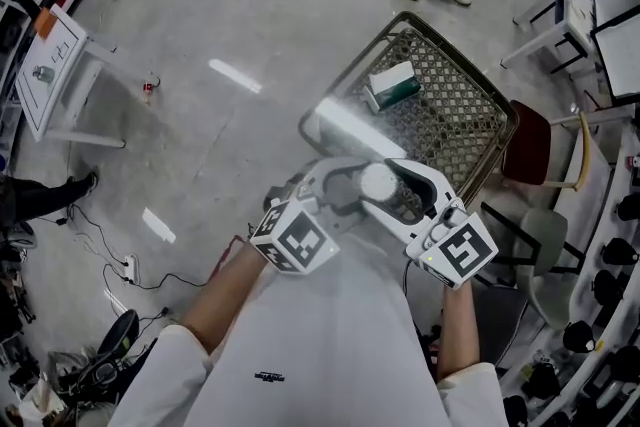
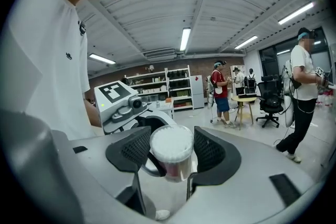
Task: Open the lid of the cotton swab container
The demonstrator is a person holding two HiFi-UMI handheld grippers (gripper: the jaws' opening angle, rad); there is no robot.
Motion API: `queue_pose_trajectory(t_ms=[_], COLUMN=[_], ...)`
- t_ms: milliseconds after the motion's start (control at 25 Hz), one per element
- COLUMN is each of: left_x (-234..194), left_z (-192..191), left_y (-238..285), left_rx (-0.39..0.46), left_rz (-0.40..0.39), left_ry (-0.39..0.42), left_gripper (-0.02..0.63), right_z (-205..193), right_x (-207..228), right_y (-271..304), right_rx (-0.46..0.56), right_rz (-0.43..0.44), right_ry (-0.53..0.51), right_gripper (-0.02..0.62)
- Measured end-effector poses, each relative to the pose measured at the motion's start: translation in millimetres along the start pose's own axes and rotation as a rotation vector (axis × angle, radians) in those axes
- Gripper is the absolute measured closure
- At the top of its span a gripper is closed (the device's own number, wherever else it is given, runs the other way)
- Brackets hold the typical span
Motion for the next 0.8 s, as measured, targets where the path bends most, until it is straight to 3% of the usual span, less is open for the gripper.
queue_pose_trajectory(t_ms=[200,520,680,800], left_x=[2.3,1.6,3.2,2.9], left_z=[-0.4,0.9,-3.2,-4.7], left_y=[3.2,4.2,7.4,6.6], left_rx=[0.016,0.046,0.019,0.016], left_rz=[-0.026,-0.046,-0.030,-0.047], left_ry=[-0.011,-0.021,0.036,0.034], left_gripper=[0.380,0.384,0.394,0.393], right_z=[-2.1,0.1,-2.3,-3.4], right_x=[0.8,3.6,5.8,5.3], right_y=[-3.8,-5.6,-7.5,-6.7], right_rx=[-0.009,-0.035,-0.053,-0.056], right_rz=[-0.013,-0.009,-0.013,0.001], right_ry=[0.067,0.070,0.137,0.154], right_gripper=[0.345,0.348,0.350,0.348])
Point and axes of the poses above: the fingertips, and each gripper's own axes: y forward along the fingers, x to its right, z out of its top, the point moved 5 cm from there along -y, backward along the fingers, and after that the axes turned 8 degrees about -y, right-handed, at the moved point
